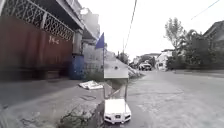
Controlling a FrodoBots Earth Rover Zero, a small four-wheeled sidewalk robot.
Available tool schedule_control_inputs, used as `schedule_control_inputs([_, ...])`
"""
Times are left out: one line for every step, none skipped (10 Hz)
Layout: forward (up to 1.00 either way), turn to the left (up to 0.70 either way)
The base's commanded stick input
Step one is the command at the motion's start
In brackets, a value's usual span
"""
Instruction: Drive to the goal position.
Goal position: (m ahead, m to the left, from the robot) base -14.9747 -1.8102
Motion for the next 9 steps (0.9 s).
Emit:
schedule_control_inputs([0.00,0.00])
schedule_control_inputs([0.00,0.00])
schedule_control_inputs([0.00,0.00])
schedule_control_inputs([0.00,0.00])
schedule_control_inputs([0.00,-0.30])
schedule_control_inputs([0.00,-0.60])
schedule_control_inputs([0.00,-0.70])
schedule_control_inputs([0.00,-0.70])
schedule_control_inputs([0.00,-0.70])
